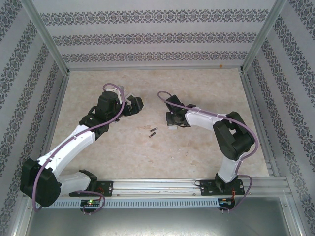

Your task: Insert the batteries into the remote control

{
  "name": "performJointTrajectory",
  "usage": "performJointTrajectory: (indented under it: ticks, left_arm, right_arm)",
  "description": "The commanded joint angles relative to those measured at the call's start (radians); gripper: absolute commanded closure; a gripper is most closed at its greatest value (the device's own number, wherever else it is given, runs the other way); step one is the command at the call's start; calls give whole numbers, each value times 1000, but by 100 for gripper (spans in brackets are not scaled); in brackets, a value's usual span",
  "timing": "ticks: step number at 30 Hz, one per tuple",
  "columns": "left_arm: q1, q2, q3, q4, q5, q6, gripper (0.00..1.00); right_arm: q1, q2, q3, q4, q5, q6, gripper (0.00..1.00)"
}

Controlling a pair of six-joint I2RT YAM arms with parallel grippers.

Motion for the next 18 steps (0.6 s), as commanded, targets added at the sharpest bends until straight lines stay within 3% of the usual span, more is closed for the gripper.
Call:
performJointTrajectory:
  ticks: [1, 8, 18]
  left_arm:
    - [-4, -5, -8, 41, 10, -15, 0]
    - [-5, -16, -19, 43, 14, -28, 0]
    - [-3, -13, -19, 46, 11, -26, 0]
  right_arm:
    - [18, -4, -55, -92, -60, 24, 86]
    - [29, -30, -97, -85, -103, 45, 86]
    - [-39, -82, 148, -164, -82, -25, 83]
